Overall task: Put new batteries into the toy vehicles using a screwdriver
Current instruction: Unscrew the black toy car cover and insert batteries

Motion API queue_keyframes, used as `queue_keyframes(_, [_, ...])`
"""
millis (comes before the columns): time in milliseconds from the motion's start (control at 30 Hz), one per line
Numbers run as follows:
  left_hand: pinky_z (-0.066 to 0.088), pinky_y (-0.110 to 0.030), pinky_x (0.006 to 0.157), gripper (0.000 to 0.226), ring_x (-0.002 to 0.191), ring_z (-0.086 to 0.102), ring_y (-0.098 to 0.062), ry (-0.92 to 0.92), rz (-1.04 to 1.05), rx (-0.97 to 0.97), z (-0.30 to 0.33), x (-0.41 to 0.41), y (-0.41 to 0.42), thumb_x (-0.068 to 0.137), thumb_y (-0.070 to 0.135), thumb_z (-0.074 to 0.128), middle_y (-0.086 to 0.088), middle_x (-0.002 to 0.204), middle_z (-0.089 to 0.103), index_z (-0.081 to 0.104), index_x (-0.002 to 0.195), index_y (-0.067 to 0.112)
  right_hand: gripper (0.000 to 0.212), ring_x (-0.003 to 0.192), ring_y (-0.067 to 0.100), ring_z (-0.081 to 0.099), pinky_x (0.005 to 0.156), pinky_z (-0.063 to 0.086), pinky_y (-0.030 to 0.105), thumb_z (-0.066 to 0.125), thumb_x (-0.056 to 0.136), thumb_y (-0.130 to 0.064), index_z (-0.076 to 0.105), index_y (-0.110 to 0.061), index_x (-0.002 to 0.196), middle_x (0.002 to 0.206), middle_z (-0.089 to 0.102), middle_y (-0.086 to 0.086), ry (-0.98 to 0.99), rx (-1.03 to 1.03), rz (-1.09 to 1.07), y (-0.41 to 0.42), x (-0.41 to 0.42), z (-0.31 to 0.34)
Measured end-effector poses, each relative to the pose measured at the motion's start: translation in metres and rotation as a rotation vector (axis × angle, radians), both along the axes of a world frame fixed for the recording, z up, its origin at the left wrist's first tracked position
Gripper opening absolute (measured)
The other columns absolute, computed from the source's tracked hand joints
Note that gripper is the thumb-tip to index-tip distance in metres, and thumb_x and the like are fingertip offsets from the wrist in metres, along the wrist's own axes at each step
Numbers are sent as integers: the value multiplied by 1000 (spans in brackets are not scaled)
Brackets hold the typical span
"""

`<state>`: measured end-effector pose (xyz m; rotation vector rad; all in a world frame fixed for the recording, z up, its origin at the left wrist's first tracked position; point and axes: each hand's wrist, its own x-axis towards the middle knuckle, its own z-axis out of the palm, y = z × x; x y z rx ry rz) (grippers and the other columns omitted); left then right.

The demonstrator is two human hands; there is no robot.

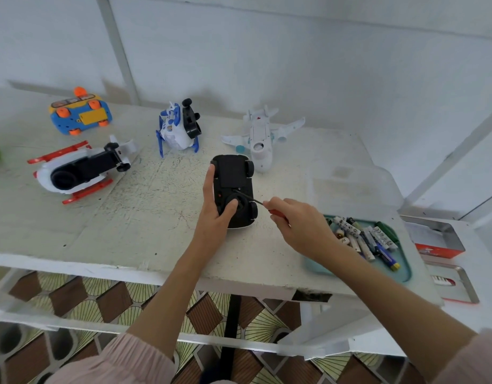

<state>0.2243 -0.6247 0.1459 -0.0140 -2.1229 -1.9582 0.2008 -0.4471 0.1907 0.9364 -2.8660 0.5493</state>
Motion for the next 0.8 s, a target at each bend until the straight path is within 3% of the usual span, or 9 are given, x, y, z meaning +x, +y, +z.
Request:
queue_keyframes(100, [46, -7, 79, 71, 103, 58, 9, -29, -18, 32, 2, -1, -2, 98, 6, 47, 31, 128, 35, 7, 145, 41, 22, 68, 28, 56, 60, 49, 39, 44, 96, -17, 55, -14, 115, 85, 62, 8, 8, -25, -3, -1, -1, -4])
queue_keyframes(200, [46, -6, 77, 70, 99, 59, 12, -47, -21, 73, 4, -3, -5, 98, 4, 47, 17, 133, 38, 10, 145, 40, 22, 67, 28, 56, 60, 50, 40, 44, 96, -18, 54, -14, 115, 86, 62, 8, 12, -44, 7, -2, -1, -5])
queue_keyframes(333, [47, -7, 75, 69, 96, 62, 10, -64, -26, 114, 6, -2, -7, 98, 1, 44, 17, 130, 41, 9, 148, 34, 22, 65, 27, 55, 59, 49, 41, 45, 95, -17, 54, -12, 115, 83, 62, 8, 20, -83, 34, -4, -3, -7])
queue_keyframes(433, [48, -9, 75, 70, 98, 64, 4, -67, -28, 158, 6, -2, -11, 98, 3, 44, 6, 139, 41, 10, 146, 40, 22, 70, 25, 58, 65, 50, 42, 47, 95, -17, 55, -13, 115, 86, 63, 7, -34, -130, 37, -3, -6, -9])
queue_keyframes(600, [50, -14, 76, 69, 101, 65, -5, -70, -40, 184, 6, -2, -14, 98, 3, 45, 0, 145, 40, 14, 144, 44, 24, 88, 7, 58, 78, 44, 21, 51, 94, -13, 57, -11, 117, 104, 62, -8, -185, -240, 37, 1, -8, -4])
queue_keyframes(667, [50, -13, 74, 69, 98, 66, -3, -67, -41, 195, 7, -2, -13, 98, 3, 45, 1, 142, 42, 13, 145, 43, 23, 86, 2, 54, 77, 41, 17, 52, 93, -13, 58, -12, 116, 99, 56, -15, -204, -248, 36, 2, -7, -2])
queue_keyframes(800, [50, -12, 73, 68, 95, 67, -2, -61, -28, 217, 8, -1, -13, 98, 2, 44, 10, 131, 47, 13, 145, 40, 21, 66, 2, 52, 68, 44, 25, 54, 92, -15, 60, -16, 112, 82, 56, -19, -209, -267, 1, 10, -6, 2])
